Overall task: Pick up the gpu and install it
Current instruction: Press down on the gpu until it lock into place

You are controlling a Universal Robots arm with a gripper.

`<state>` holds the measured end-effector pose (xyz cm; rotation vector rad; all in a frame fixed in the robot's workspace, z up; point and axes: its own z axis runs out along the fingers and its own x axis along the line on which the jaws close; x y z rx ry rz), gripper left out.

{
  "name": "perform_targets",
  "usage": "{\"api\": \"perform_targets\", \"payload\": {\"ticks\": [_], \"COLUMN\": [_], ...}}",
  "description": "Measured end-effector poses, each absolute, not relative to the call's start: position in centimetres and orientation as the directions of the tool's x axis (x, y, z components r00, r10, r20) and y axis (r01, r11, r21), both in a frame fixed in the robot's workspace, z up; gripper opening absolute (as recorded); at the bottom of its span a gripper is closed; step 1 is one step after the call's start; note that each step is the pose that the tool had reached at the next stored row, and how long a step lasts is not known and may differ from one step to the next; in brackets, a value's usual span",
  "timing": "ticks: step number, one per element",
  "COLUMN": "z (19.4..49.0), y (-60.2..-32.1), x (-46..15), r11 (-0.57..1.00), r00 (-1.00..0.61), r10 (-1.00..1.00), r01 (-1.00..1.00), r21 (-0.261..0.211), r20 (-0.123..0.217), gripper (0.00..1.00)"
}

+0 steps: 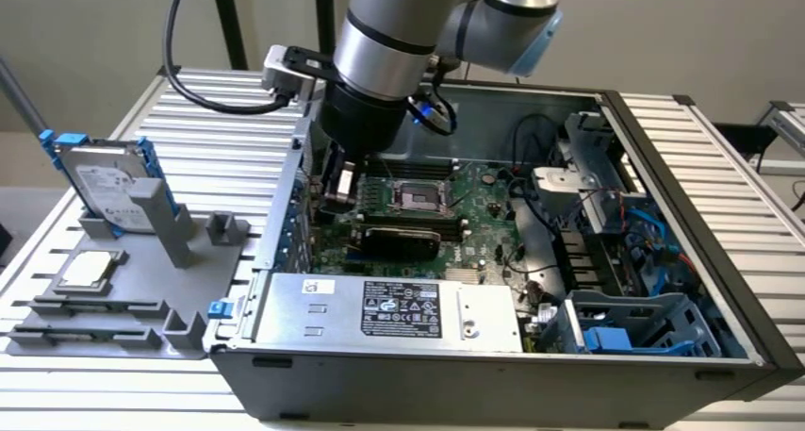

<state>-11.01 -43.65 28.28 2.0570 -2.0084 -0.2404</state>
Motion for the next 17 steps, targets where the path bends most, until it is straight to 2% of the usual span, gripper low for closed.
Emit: {"api": "perform_targets", "payload": {"ticks": [5, 11, 17], "z": [29.23, 29.26, 29.24], "y": [-43.65, -43.65, -43.65], "x": [-11.16, -11.34, -11.33], "r11": [-0.016, -0.016, -0.016], "r00": [0.035, 0.037, 0.037], "r10": [-0.998, -0.998, -0.998], "r01": [-0.954, -0.945, -0.945], "r21": [0.301, 0.325, 0.326], "r20": [0.060, 0.060, 0.059], "gripper": [0.11, 0.11, 0.11]}}
